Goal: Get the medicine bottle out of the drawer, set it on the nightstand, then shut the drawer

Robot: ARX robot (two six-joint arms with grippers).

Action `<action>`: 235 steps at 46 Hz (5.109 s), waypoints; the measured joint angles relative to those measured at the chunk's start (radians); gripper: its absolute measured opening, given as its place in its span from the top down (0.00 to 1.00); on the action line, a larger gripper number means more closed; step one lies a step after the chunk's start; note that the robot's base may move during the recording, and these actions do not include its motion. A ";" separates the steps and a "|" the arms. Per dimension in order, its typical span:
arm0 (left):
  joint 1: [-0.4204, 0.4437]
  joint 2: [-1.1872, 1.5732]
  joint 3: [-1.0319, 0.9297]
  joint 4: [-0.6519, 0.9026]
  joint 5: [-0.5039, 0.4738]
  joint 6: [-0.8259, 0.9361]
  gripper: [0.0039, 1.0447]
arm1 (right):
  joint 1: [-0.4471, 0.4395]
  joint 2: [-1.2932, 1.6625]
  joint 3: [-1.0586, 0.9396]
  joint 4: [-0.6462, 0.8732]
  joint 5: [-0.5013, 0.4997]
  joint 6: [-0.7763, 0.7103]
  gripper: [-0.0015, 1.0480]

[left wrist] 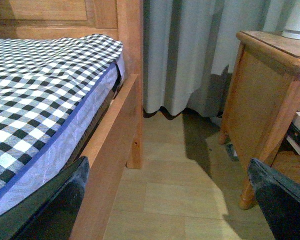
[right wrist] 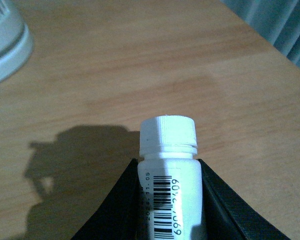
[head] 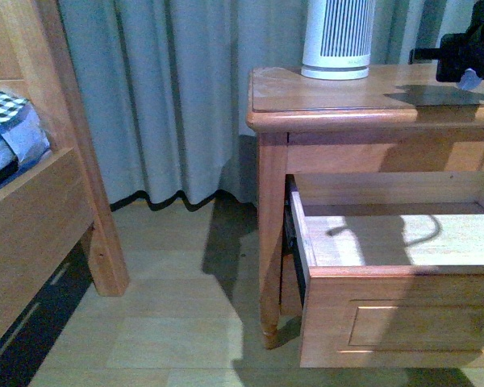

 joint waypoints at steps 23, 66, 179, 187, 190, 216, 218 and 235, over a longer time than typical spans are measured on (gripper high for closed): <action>0.000 0.000 0.000 0.000 0.000 0.000 0.06 | -0.029 0.006 -0.023 0.047 0.003 -0.012 0.34; 0.000 0.000 0.000 0.000 0.000 0.000 0.06 | 0.278 -1.251 -1.663 0.359 0.058 0.127 0.07; 0.000 0.000 0.000 0.000 0.000 0.000 0.06 | -0.035 -1.378 -1.705 0.518 -0.276 0.002 0.15; 0.000 0.000 0.000 0.000 0.000 0.000 0.06 | 0.011 -1.459 -1.820 0.735 -0.343 -0.084 0.47; 0.000 0.000 0.000 0.000 0.001 0.000 0.06 | 0.045 -1.507 -1.845 0.706 -0.339 -0.093 0.61; 0.000 0.000 0.000 0.000 0.000 0.000 0.06 | 0.050 -1.844 -1.919 0.466 -0.329 -0.105 0.97; 0.000 0.000 0.000 0.000 0.000 0.000 0.06 | 0.050 -1.864 -1.919 0.447 -0.329 -0.105 0.97; 0.000 0.000 0.000 0.000 0.000 0.000 0.06 | 0.050 -2.029 -1.920 0.284 -0.329 -0.105 0.97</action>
